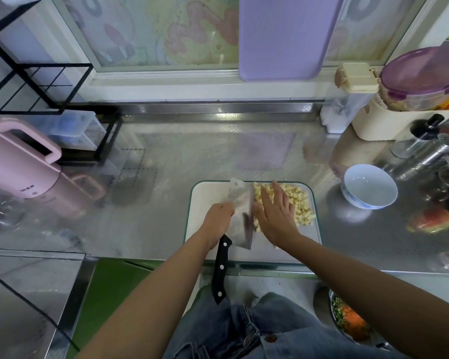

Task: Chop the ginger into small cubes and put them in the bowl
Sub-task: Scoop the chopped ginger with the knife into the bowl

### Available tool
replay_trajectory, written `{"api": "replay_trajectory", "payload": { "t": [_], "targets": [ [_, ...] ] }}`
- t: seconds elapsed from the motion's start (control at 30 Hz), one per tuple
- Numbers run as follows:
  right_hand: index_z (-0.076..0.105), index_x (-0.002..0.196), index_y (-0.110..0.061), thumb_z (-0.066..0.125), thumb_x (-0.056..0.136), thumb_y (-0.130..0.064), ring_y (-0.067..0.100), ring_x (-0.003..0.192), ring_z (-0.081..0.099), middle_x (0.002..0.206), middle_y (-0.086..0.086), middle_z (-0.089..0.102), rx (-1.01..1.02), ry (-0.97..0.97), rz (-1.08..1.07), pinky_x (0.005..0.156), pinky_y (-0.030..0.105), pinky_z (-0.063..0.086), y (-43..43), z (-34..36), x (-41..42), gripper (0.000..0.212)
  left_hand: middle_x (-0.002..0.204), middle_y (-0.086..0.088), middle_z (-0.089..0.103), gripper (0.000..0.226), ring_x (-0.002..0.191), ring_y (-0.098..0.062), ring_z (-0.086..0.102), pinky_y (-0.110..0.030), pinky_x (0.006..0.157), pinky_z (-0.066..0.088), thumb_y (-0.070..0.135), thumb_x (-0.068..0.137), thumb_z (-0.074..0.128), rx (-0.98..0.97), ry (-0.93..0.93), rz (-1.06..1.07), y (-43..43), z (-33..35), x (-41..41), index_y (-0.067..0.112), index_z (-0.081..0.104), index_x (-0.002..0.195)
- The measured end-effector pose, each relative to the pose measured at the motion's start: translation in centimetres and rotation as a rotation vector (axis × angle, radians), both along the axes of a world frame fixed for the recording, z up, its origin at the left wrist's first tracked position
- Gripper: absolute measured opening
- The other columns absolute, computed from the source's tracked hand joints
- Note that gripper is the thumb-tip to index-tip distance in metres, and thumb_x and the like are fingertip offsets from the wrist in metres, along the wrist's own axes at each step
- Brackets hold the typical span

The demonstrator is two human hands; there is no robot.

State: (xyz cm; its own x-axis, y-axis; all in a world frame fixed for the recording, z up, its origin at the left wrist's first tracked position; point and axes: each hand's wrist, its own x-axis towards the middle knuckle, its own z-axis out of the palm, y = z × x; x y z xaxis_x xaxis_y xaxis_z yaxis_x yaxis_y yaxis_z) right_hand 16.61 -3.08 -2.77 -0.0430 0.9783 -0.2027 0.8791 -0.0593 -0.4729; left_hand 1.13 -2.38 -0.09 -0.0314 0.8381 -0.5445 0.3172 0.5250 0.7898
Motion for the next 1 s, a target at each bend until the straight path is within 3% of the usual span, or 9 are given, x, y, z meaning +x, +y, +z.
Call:
{"api": "replay_trajectory", "payload": {
  "t": [0.1, 0.17, 0.27, 0.37, 0.5, 0.7, 0.77, 0.87, 1.0],
  "targets": [
    [0.030, 0.149, -0.021, 0.031, 0.102, -0.043, 0.028, 0.146, 0.009, 0.161, 0.005, 0.005, 0.007, 0.033, 0.103, 0.115, 0.051, 0.014, -0.7, 0.1, -0.1, 0.052, 0.083, -0.001, 0.056, 0.022, 0.074, -0.020, 0.051, -0.032, 0.069, 0.043, 0.019, 0.099, 0.037, 0.102, 0.125, -0.004, 0.1, -1.1, -1.6, 0.014, 0.058, 0.094],
    [0.037, 0.145, -0.017, 0.039, 0.101, -0.036, 0.030, 0.140, 0.025, 0.155, 0.009, 0.022, 0.027, 0.029, 0.154, 0.112, 0.046, 0.024, -1.1, 0.0, -0.3, 0.048, 0.108, -0.013, 0.058, 0.027, 0.096, -0.031, 0.056, -0.037, 0.083, 0.045, 0.018, 0.100, 0.037, 0.097, 0.208, 0.045, 0.6, -2.1, -2.6, 0.008, 0.050, 0.122],
    [0.044, 0.140, -0.010, 0.047, 0.098, -0.022, 0.026, 0.128, 0.042, 0.142, 0.009, 0.042, 0.038, 0.087, 0.249, 0.107, 0.034, 0.034, -1.8, -0.4, -0.5, 0.044, 0.111, -0.014, 0.057, 0.034, 0.092, -0.029, 0.054, -0.035, 0.079, 0.044, 0.015, 0.101, 0.036, 0.094, 0.301, 0.060, 1.3, -3.3, -3.9, 0.007, 0.041, 0.133],
    [0.039, 0.144, -0.009, 0.048, 0.097, -0.017, 0.023, 0.132, 0.040, 0.146, 0.009, 0.041, -0.017, 0.090, 0.344, 0.110, 0.030, 0.030, -2.6, -1.0, -0.6, 0.049, 0.123, -0.018, 0.057, 0.043, 0.095, -0.028, 0.054, -0.030, 0.079, 0.040, 0.017, 0.103, 0.036, 0.107, 0.372, 0.020, 1.8, -4.4, -4.6, 0.009, 0.033, 0.145],
    [0.030, 0.149, -0.011, 0.047, 0.097, -0.017, 0.022, 0.136, 0.034, 0.150, 0.008, 0.036, -0.059, 0.041, 0.377, 0.111, 0.027, 0.023, -3.2, -1.7, -0.8, 0.055, 0.130, -0.022, 0.052, 0.039, 0.113, -0.035, 0.053, -0.036, 0.094, 0.041, 0.020, 0.100, 0.041, 0.033, 0.529, -0.073, 2.4, -5.1, -4.5, -0.001, 0.044, 0.133],
    [0.046, 0.140, -0.009, 0.049, 0.097, -0.013, 0.021, 0.129, 0.042, 0.142, 0.008, 0.047, -0.038, 0.146, 0.367, 0.109, 0.027, 0.031, -2.5, -1.6, -0.6, 0.043, 0.137, -0.021, 0.029, 0.053, 0.124, -0.036, 0.033, -0.039, 0.105, 0.029, 0.022, 0.091, 0.052, 0.052, 0.896, -0.191, 1.5, -4.2, -3.4, -0.003, 0.034, 0.134],
    [0.056, 0.130, -0.008, 0.051, 0.097, -0.012, 0.021, 0.112, 0.056, 0.126, 0.009, 0.060, -0.005, 0.276, 0.213, 0.094, 0.023, 0.041, -2.0, -1.0, 0.4, 0.033, 0.139, -0.020, 0.030, 0.052, 0.125, -0.035, 0.033, -0.038, 0.106, 0.028, 0.024, 0.090, 0.051, 0.130, 0.979, -0.204, 1.6, -4.1, -2.8, 0.000, 0.036, 0.134],
    [0.060, 0.117, -0.002, 0.049, 0.100, -0.016, 0.020, 0.079, 0.066, 0.097, 0.009, 0.070, -0.140, 0.638, -0.279, 0.070, 0.029, 0.049, -0.3, 0.0, 3.6, 0.025, 0.135, -0.015, 0.039, 0.046, 0.123, -0.031, 0.037, -0.035, 0.102, 0.029, 0.026, 0.093, 0.047, 0.337, 1.018, -0.334, 2.9, -3.7, -1.1, 0.010, 0.040, 0.135],
    [0.047, 0.117, -0.003, 0.042, 0.101, -0.040, 0.024, 0.068, 0.069, 0.092, 0.018, 0.068, -0.380, 1.236, -0.901, 0.063, 0.031, 0.054, 1.7, 0.8, 10.2, 0.040, 0.124, -0.012, 0.053, 0.033, 0.116, -0.028, 0.046, -0.035, 0.095, 0.036, 0.020, 0.095, 0.047, 0.471, 0.711, -0.491, 4.7, -3.2, 4.1, 0.014, 0.055, 0.126]
  ]
}}
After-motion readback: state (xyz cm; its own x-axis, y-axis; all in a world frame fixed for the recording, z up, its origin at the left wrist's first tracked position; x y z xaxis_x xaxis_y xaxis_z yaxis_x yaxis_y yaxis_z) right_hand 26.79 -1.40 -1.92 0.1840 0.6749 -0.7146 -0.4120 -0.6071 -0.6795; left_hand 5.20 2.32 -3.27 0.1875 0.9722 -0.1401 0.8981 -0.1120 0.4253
